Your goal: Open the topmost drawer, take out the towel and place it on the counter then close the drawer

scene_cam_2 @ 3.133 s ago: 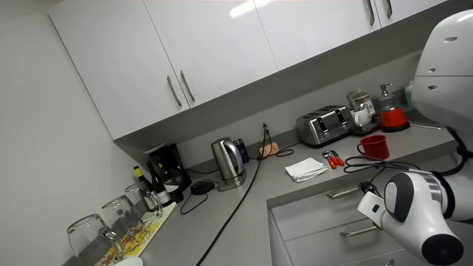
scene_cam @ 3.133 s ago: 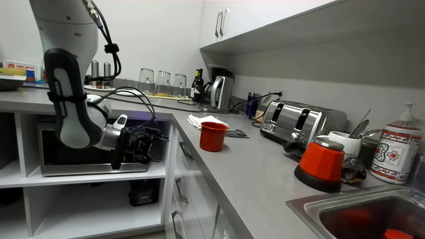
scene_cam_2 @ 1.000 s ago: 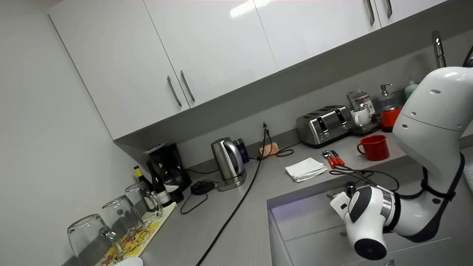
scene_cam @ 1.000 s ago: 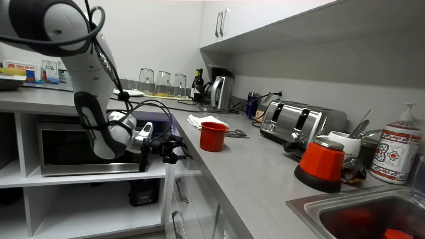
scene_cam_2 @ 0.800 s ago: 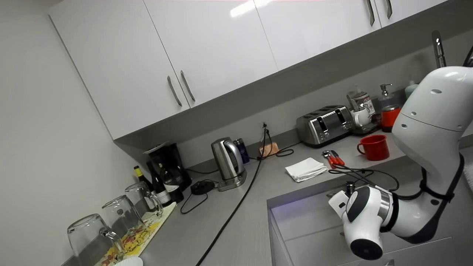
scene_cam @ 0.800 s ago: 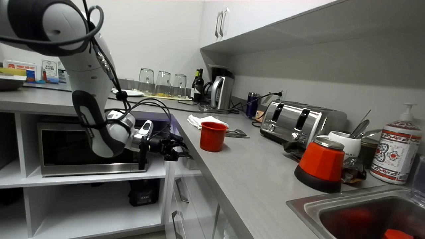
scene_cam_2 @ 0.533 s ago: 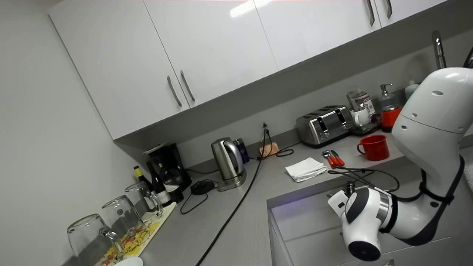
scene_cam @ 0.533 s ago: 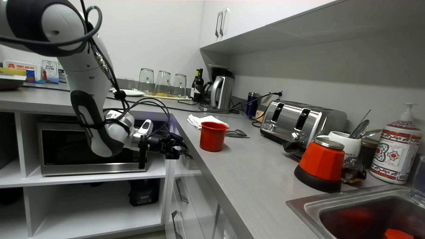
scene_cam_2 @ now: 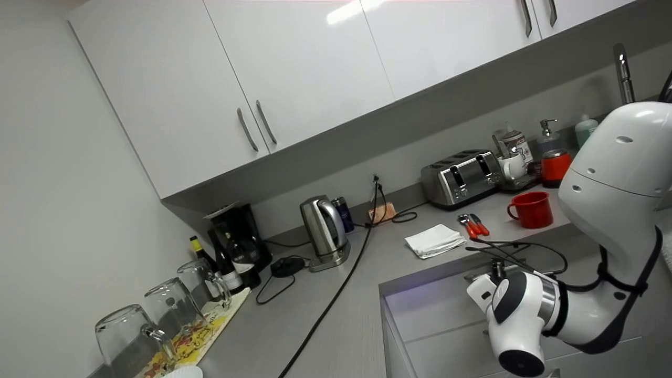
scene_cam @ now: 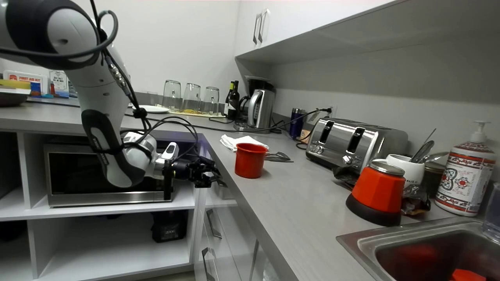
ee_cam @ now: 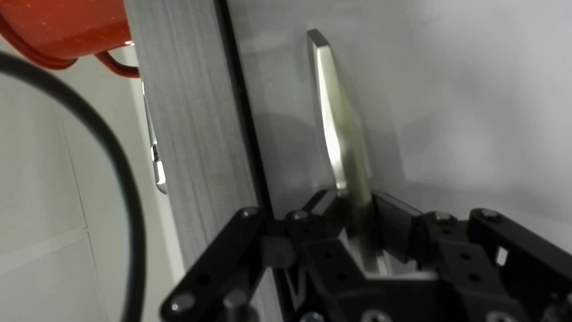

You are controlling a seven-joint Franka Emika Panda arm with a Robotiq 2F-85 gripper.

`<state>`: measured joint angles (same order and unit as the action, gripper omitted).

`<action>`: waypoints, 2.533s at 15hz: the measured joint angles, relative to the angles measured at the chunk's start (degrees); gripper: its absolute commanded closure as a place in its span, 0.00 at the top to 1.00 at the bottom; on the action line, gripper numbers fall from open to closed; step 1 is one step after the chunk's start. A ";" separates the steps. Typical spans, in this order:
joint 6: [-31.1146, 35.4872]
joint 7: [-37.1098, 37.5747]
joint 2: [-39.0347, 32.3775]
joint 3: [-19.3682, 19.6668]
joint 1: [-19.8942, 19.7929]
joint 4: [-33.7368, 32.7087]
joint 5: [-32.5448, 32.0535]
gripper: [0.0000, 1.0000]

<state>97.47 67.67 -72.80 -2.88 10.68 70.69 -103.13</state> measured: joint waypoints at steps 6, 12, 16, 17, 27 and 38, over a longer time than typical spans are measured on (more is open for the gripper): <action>0.08 0.13 0.97 1.43 1.03 3.91 -4.21 0.02; 0.09 2.95 4.79 0.89 1.63 12.10 -8.52 0.02; 0.60 4.78 7.77 -0.31 1.51 17.33 -10.29 0.02; 0.71 5.20 8.50 -0.69 1.47 18.56 -10.67 0.02; -4.23 8.10 16.18 -12.39 6.71 33.96 -9.48 0.02; -3.18 8.15 18.08 -16.30 7.13 35.65 -6.21 0.74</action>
<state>94.29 75.83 -54.72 -19.19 17.82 106.34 -109.34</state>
